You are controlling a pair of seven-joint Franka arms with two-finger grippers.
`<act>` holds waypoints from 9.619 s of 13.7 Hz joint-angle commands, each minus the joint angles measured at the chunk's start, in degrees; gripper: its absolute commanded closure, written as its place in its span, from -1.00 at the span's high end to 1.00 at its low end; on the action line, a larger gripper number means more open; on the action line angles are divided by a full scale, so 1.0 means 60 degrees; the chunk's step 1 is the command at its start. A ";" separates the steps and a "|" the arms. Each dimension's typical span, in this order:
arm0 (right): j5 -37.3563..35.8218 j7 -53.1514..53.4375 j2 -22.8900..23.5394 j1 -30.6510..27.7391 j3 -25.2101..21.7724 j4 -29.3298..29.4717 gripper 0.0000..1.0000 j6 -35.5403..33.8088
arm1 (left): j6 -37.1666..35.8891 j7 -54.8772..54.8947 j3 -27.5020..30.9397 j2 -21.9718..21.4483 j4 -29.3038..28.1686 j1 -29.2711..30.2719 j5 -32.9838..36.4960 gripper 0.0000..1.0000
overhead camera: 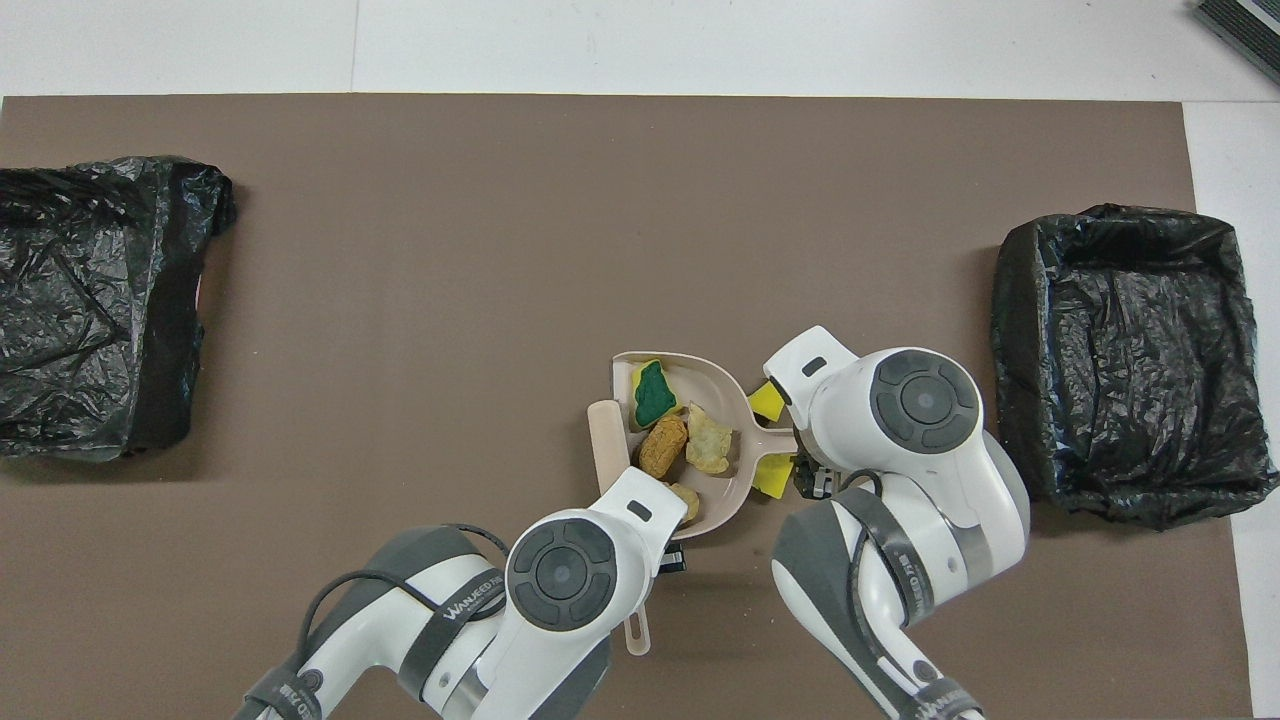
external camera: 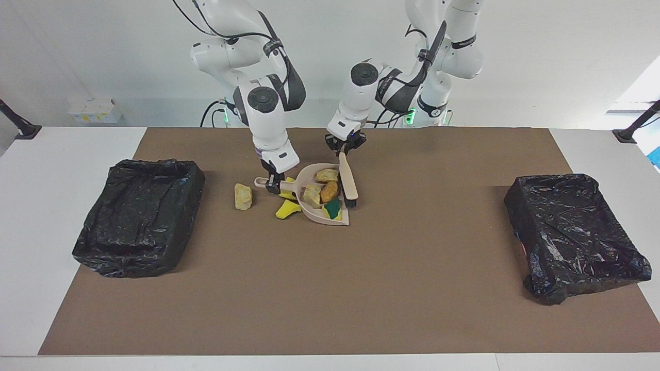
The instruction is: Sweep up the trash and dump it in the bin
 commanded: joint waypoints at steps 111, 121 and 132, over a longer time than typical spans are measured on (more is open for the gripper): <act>-0.6413 -0.4998 -0.0293 -0.6145 -0.0400 0.4183 -1.00 -0.3336 | -0.0467 0.0535 -0.0008 -0.1041 -0.0662 -0.0436 0.0500 1.00; -0.7393 -0.5365 -0.0413 -0.5498 -0.0223 0.4534 -1.00 -0.4070 | -0.3480 0.5184 0.0036 -0.0632 0.3742 0.4107 0.1367 1.00; -0.4559 -0.5306 0.0495 -0.5220 0.0568 0.7084 -1.00 -0.6064 | -0.7426 0.7793 0.0342 -0.0002 0.7408 0.6908 0.1367 1.00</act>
